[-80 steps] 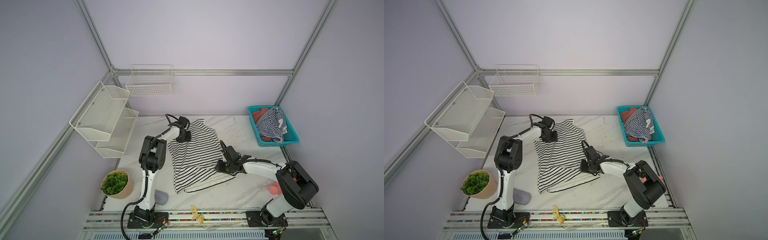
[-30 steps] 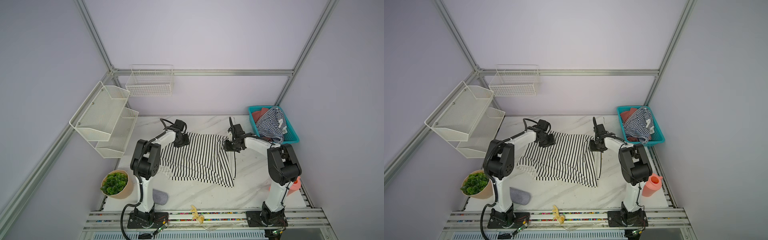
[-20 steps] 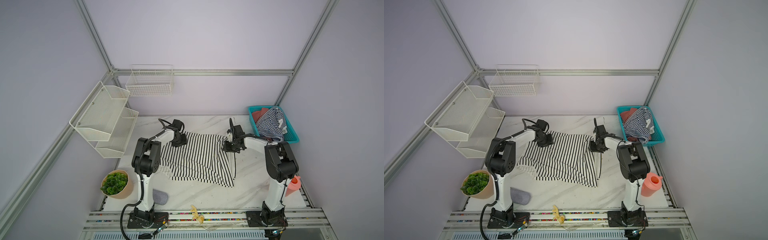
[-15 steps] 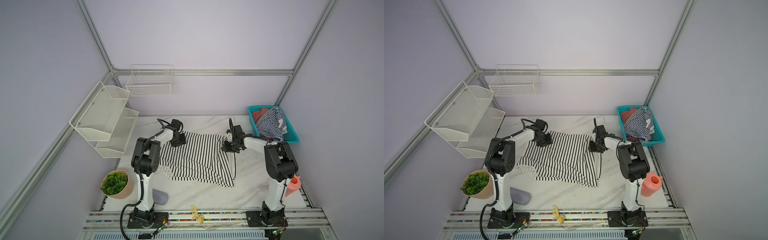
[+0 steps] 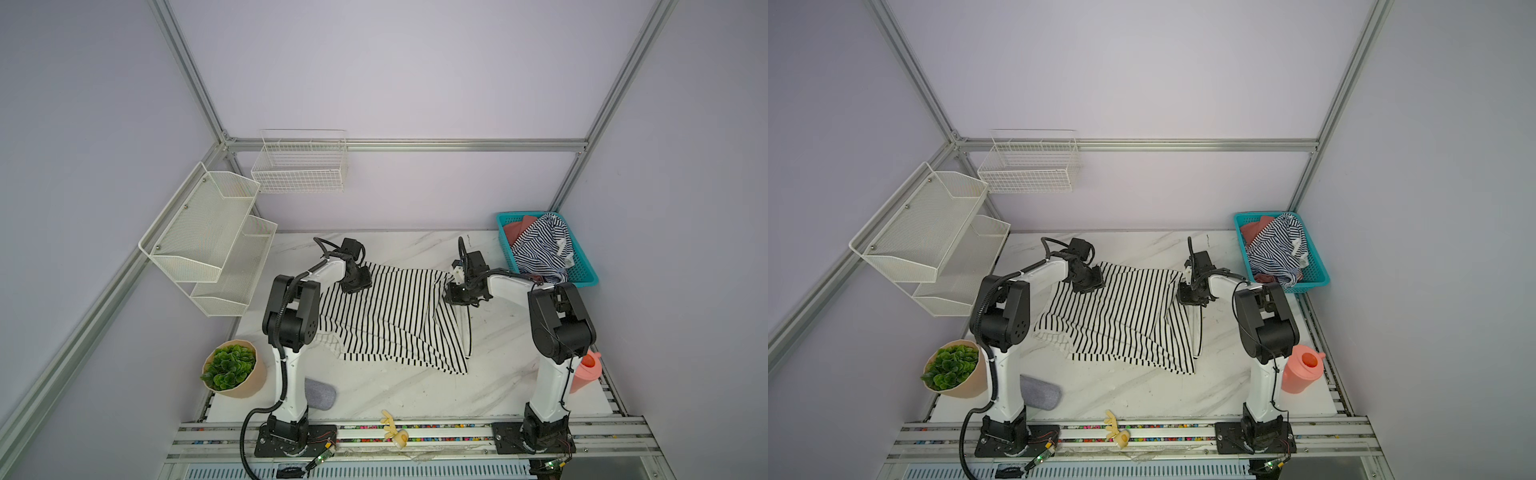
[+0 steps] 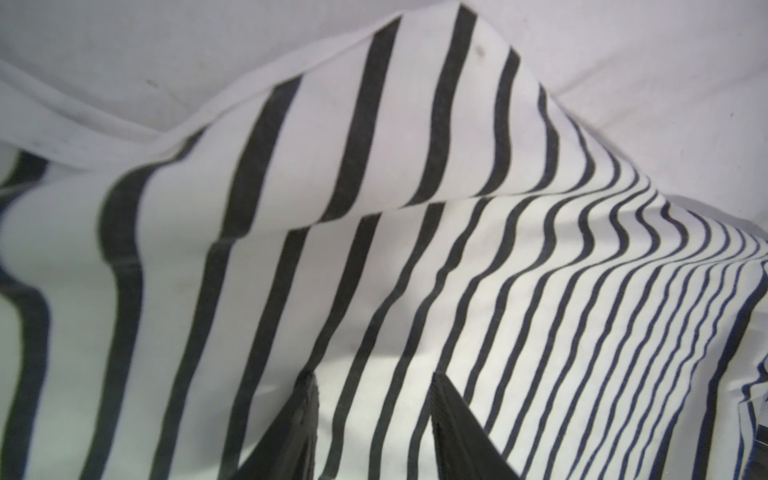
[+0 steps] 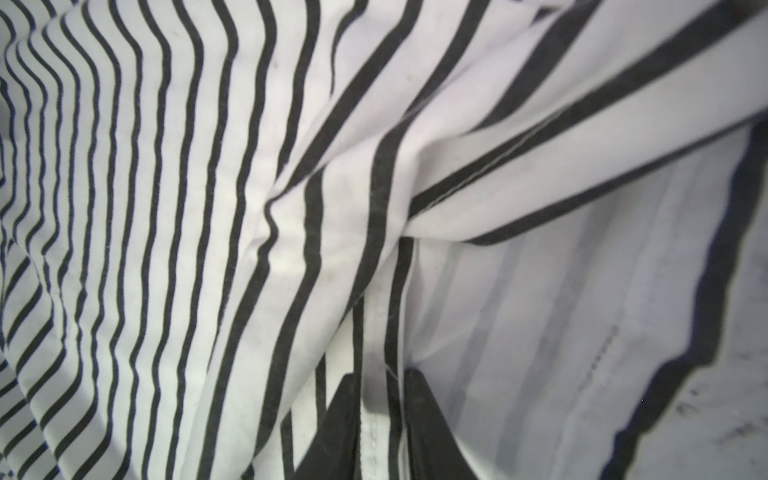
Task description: Fold and stack the tank tops
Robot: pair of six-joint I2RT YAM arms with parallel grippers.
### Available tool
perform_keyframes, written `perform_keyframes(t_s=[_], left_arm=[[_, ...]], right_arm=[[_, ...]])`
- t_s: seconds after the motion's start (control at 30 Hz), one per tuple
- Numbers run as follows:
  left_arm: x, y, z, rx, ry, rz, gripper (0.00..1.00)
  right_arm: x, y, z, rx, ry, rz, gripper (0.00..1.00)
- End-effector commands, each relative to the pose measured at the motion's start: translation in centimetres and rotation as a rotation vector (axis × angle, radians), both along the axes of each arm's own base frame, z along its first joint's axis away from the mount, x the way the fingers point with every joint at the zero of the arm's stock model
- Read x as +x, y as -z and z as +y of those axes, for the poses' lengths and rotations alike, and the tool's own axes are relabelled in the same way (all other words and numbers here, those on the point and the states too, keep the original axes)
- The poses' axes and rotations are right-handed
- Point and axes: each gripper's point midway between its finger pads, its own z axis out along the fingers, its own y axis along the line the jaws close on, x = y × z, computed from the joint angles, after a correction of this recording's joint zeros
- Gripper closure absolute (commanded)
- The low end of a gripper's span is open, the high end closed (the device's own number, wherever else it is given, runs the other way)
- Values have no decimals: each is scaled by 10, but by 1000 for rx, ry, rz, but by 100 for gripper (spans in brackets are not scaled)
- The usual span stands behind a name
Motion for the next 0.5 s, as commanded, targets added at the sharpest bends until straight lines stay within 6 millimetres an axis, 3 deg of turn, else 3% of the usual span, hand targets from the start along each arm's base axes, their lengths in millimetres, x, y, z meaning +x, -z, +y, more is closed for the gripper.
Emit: perform_keyframes(t_s=[0.0, 0.23, 0.33, 0.47], left_arm=[[7, 13, 9, 24, -9, 15, 55], [5, 19, 13, 30, -15, 32, 55], [4, 23, 14, 31, -19, 43, 55], [2, 30, 17, 38, -26, 60, 55]], right_arm=[[-5, 0, -2, 2, -11, 6, 81], [-5, -1, -5, -11, 2, 2, 84], [-4, -3, -7, -16, 10, -2, 93], [-5, -5, -10, -28, 25, -6, 97]])
